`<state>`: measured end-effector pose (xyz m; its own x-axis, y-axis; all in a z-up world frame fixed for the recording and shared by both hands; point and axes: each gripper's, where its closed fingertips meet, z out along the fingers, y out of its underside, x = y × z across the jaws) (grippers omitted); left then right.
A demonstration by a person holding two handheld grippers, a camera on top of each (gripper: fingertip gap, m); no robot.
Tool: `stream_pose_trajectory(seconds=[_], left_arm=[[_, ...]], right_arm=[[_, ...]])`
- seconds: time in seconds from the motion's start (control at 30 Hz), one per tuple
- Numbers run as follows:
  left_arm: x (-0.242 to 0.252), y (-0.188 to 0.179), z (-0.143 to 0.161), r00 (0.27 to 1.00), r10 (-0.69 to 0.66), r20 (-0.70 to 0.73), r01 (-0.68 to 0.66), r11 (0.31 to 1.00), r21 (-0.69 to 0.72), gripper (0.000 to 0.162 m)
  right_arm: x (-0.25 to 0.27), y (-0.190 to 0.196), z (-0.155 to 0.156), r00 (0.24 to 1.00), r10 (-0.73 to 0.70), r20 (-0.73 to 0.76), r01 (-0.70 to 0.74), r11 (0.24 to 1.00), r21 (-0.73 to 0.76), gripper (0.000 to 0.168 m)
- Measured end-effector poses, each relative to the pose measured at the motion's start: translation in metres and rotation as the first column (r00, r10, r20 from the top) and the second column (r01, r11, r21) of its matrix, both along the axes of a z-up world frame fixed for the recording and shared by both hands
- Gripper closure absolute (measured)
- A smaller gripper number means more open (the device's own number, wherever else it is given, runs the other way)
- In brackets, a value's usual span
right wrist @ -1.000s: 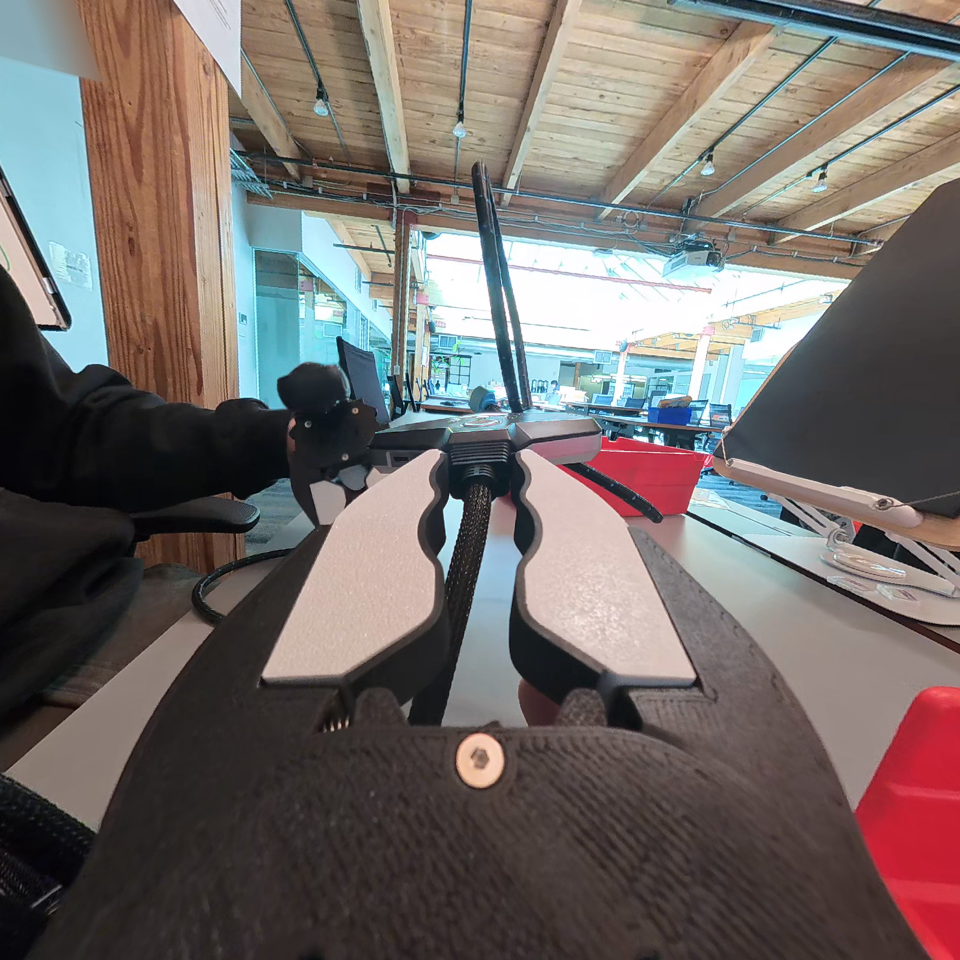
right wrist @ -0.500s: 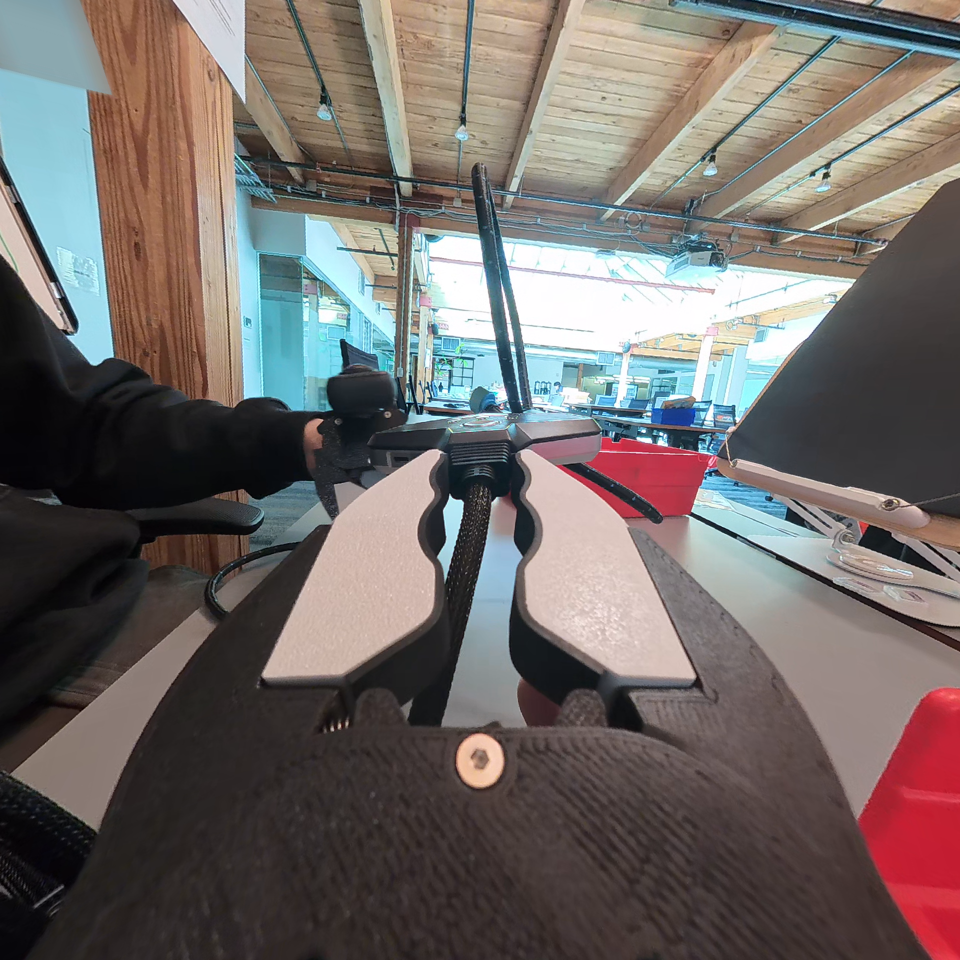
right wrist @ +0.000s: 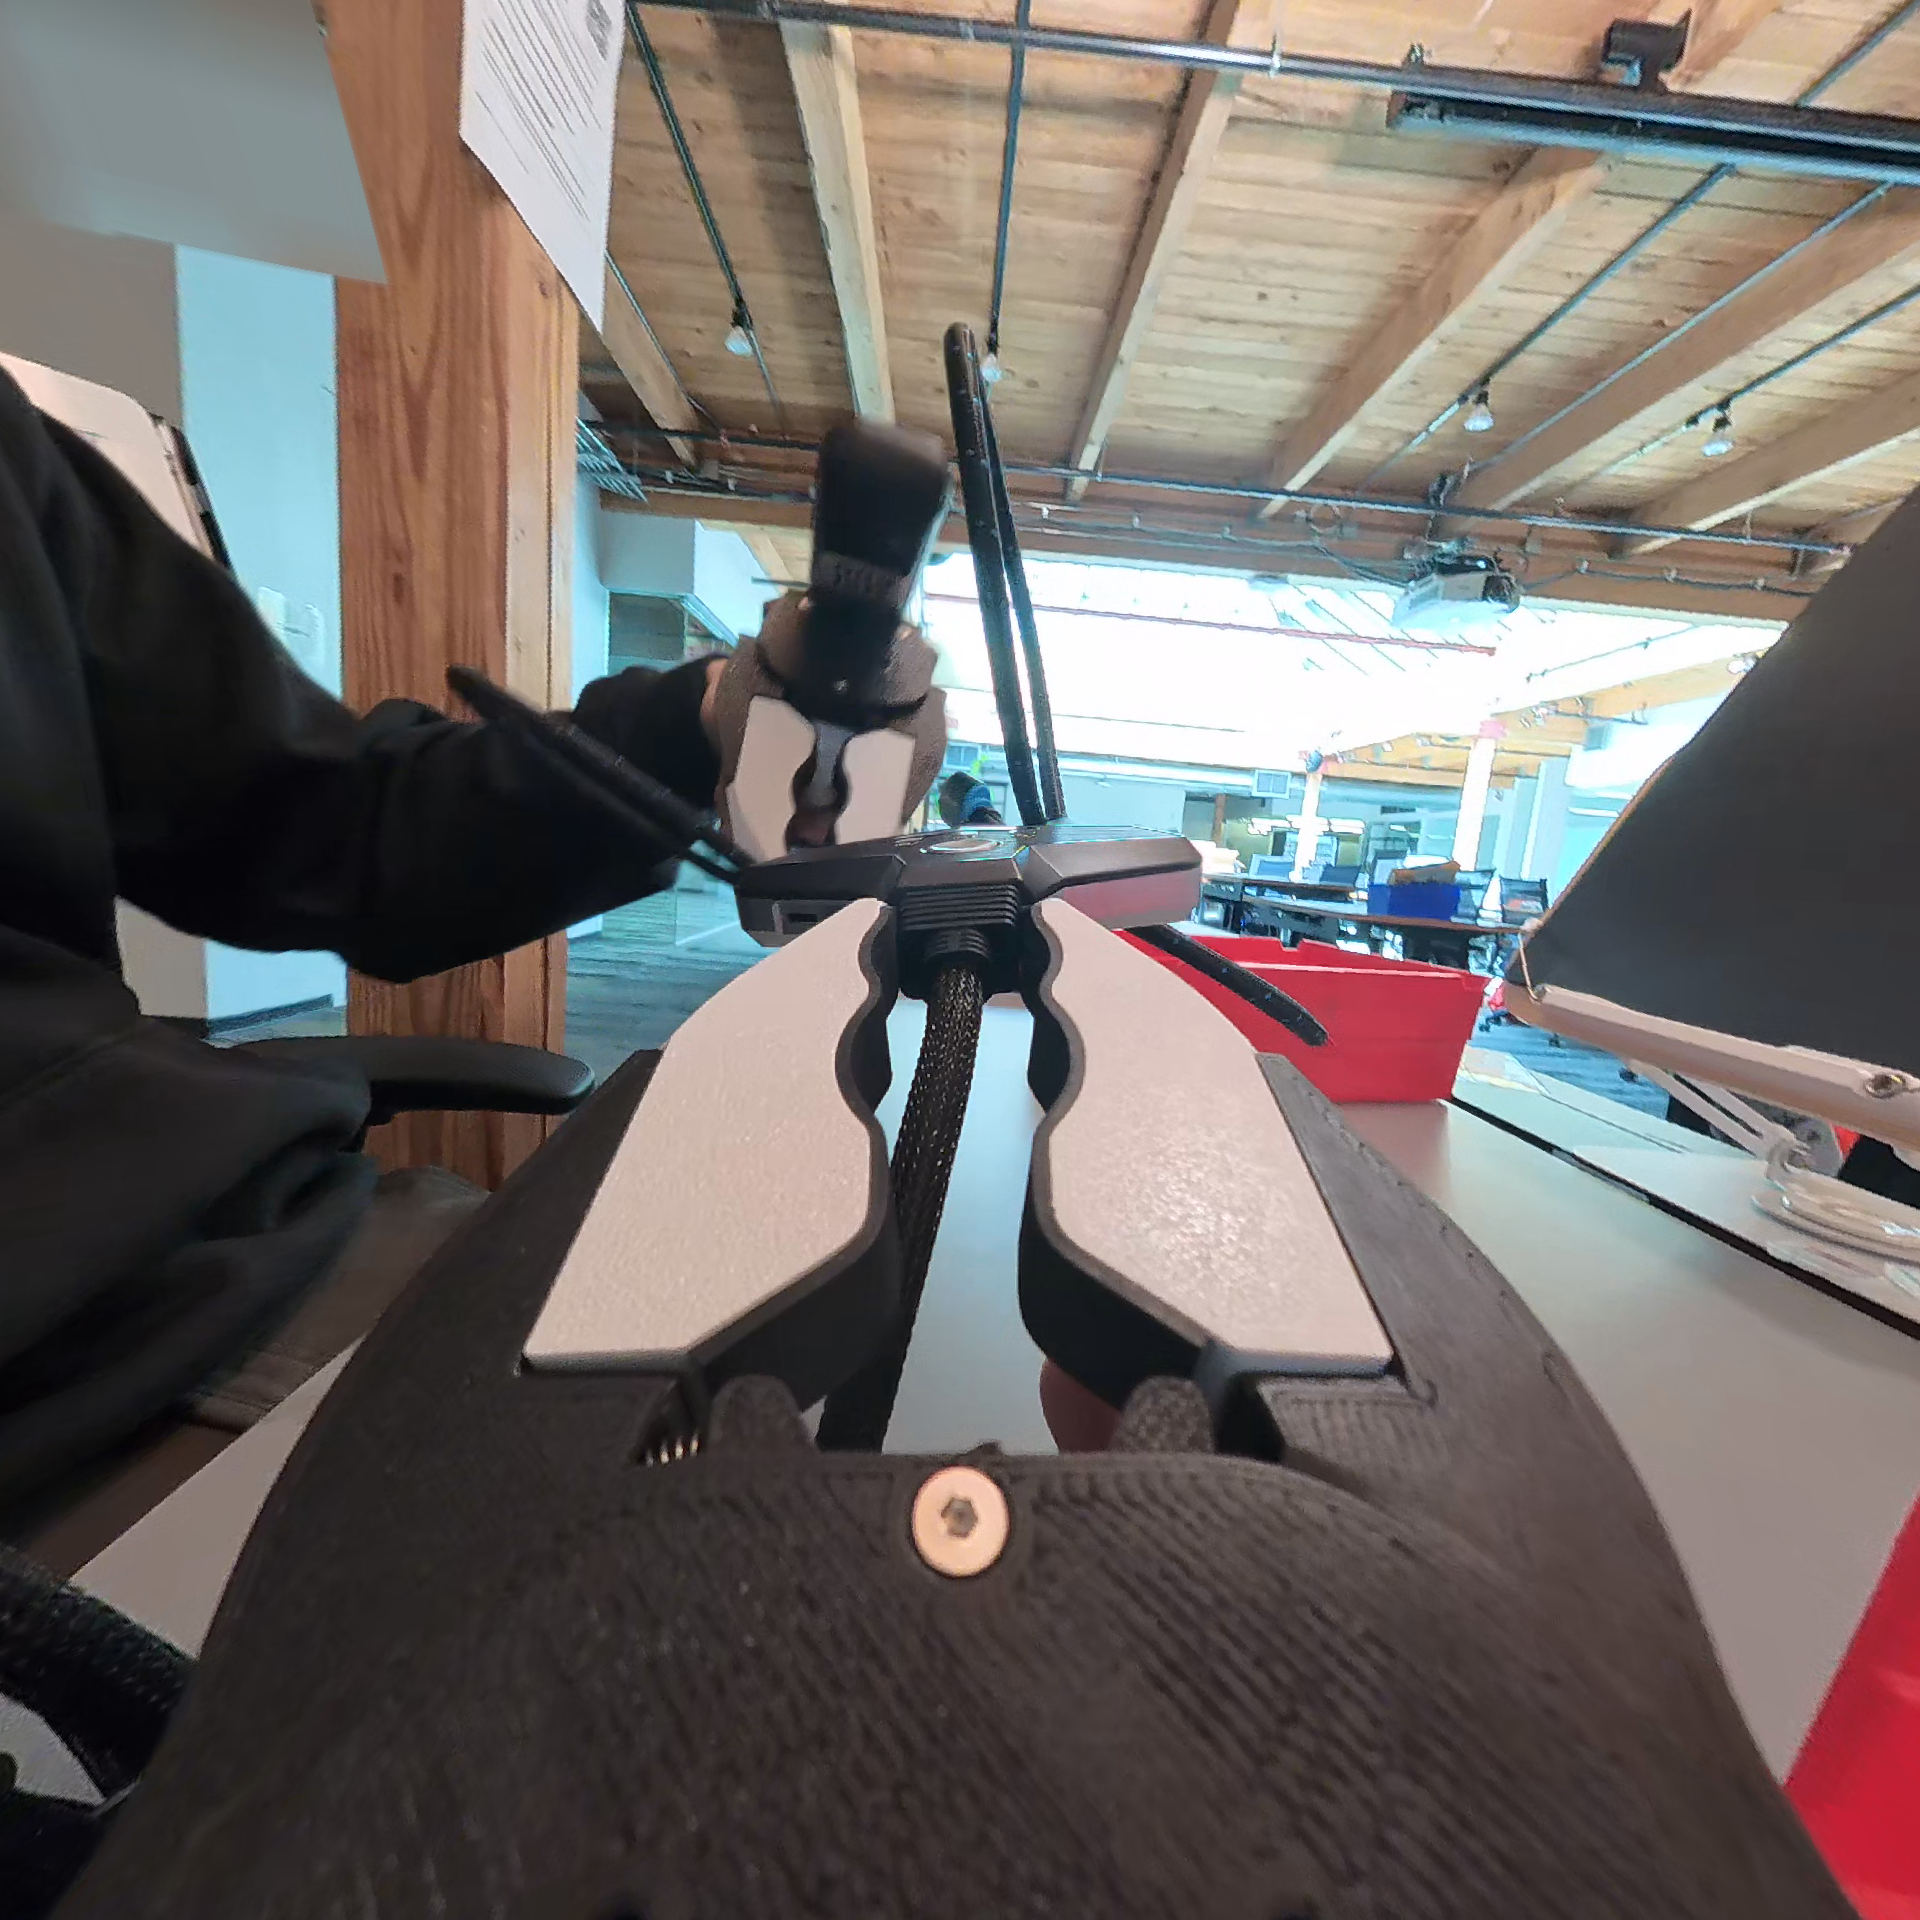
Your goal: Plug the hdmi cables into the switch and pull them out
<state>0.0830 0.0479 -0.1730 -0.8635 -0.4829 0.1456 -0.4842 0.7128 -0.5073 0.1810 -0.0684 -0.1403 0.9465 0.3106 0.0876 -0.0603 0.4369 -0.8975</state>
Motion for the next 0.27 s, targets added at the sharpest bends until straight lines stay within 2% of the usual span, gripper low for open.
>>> stream_pose_trajectory(seconds=[0.03, 0.17, 0.27], left_arm=[[0.001, -0.002, 0.005, 1.000, -0.001, -0.023, 0.001, 1.000, 0.008, 0.152], [0.004, -0.011, 0.015, 0.996, -0.041, -0.084, 0.045, 0.998, 0.046, 0.152], [0.012, -0.010, 0.018, 0.994, -0.018, -0.107, 0.028, 0.995, 0.092, 0.151]], right_arm=[[-0.001, 0.000, 0.001, 1.000, 0.002, 0.005, -0.002, 1.000, 0.007, 0.145], [-0.001, -0.001, 0.002, 1.000, -0.005, 0.009, 0.005, 1.000, 0.025, 0.145], [0.000, 0.000, 0.002, 1.000, -0.020, 0.011, 0.020, 1.000, 0.024, 0.145]])
